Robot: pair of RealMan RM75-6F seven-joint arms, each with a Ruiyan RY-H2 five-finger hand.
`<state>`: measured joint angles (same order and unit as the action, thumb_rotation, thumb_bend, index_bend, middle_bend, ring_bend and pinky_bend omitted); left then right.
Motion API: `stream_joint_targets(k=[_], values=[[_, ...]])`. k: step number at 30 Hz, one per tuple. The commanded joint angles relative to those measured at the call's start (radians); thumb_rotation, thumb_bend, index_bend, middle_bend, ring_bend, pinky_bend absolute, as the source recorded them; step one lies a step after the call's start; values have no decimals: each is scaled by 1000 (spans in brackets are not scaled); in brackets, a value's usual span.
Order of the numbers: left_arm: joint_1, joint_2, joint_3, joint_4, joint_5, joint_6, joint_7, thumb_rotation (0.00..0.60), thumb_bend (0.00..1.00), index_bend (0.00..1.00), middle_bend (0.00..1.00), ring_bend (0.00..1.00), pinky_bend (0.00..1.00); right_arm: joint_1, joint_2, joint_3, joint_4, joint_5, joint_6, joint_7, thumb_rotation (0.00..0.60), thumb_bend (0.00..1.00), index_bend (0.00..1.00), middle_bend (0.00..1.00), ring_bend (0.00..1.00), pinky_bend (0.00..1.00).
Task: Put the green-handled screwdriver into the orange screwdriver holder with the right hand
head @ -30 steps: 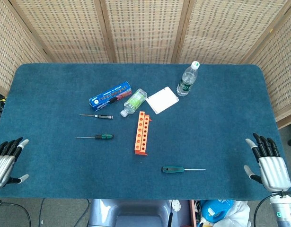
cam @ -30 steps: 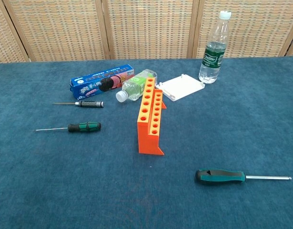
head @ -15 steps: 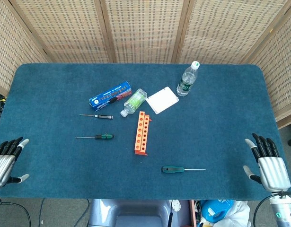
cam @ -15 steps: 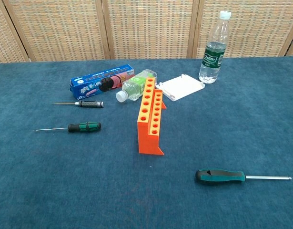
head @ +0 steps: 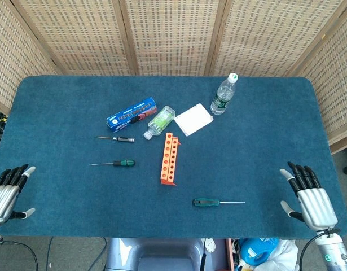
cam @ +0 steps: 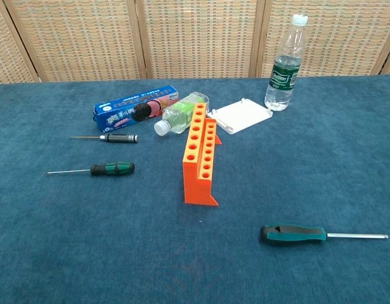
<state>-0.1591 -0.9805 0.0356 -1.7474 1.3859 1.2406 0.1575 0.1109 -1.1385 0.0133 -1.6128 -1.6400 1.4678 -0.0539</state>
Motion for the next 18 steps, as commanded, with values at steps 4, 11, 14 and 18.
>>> stream_joint_targets(k=[4,11,14,18], values=[[0,-3,-1,-4,0,5,12,600,30,21,0,0,0,39,-17,-24,-3,-61,-41,23,600,248,100,0,0,0],[-1,-5,-2,-2,-6,3,13,600,31,21,0,0,0,104,-45,-44,-25,-93,-131,108,600,250,114,0,0,0],[-1,-5,-3,-1,-7,4,10,600,31,21,0,0,0,125,-62,-46,-21,-94,-155,139,600,249,163,0,0,0],[-3,-5,-2,0,-7,1,10,600,31,21,0,0,0,144,-91,-44,-28,-88,-183,127,600,250,214,0,0,0]])
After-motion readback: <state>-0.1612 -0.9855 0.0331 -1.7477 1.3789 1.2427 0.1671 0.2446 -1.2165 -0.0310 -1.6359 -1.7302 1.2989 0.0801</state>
